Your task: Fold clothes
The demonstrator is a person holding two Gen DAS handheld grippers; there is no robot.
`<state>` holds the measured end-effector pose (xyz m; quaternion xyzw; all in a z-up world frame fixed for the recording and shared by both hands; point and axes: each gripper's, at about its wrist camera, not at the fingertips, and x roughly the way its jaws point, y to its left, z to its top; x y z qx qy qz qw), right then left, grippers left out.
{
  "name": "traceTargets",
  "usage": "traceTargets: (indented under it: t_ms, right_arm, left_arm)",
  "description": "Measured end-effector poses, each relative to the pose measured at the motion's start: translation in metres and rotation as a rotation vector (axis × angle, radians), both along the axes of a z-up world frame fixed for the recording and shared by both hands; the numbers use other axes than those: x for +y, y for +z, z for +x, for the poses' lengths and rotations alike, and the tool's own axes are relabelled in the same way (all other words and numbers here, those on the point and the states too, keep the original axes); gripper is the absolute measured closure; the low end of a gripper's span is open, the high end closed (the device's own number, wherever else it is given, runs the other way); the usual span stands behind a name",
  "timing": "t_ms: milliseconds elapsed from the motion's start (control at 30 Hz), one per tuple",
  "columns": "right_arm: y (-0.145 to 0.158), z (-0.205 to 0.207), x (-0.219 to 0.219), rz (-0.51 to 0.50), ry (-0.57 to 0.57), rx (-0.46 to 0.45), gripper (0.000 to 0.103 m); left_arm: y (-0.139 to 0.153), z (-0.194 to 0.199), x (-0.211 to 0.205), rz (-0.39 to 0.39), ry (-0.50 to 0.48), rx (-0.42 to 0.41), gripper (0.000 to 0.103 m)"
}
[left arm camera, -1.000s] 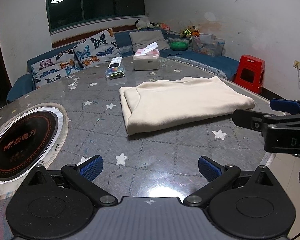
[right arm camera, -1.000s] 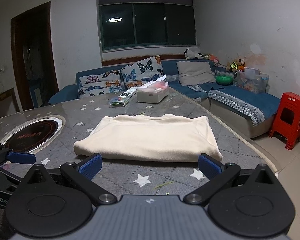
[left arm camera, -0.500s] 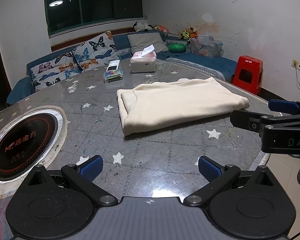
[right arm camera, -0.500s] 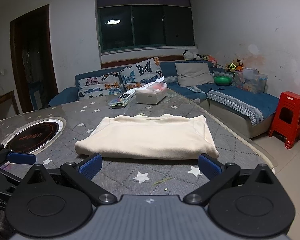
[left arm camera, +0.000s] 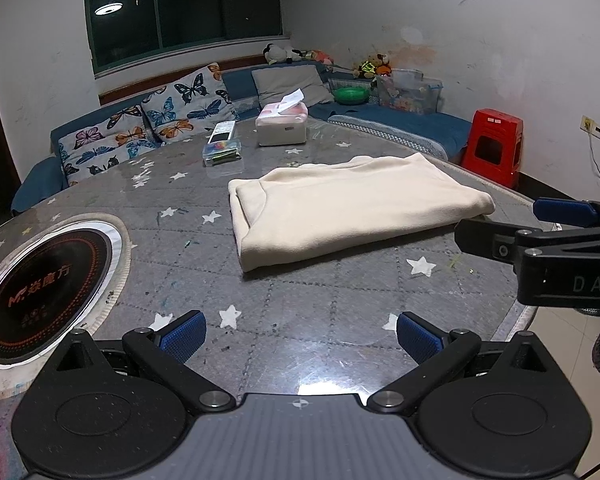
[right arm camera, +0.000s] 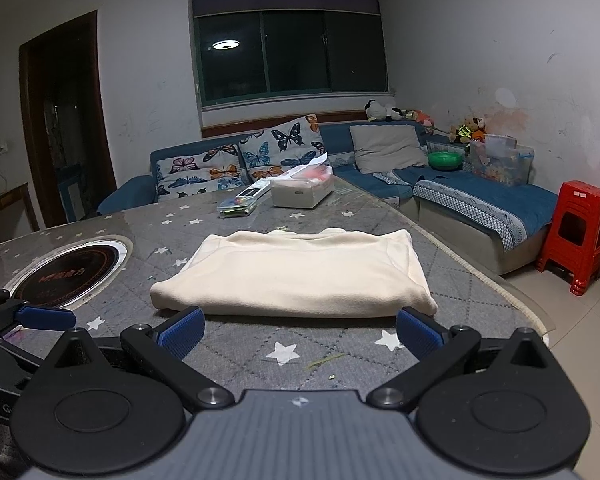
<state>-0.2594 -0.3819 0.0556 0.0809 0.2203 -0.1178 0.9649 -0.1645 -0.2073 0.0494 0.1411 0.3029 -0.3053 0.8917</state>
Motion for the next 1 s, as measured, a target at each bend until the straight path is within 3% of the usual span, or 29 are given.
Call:
traceTargets:
  t_ms: [1000]
  right_arm:
    - [-0.008,0.020,-0.003,0.013,0.016,0.050,0.000]
  left_arm:
    - [-0.003,0.023,-0.005,0.009,0.034,0.011,0.000]
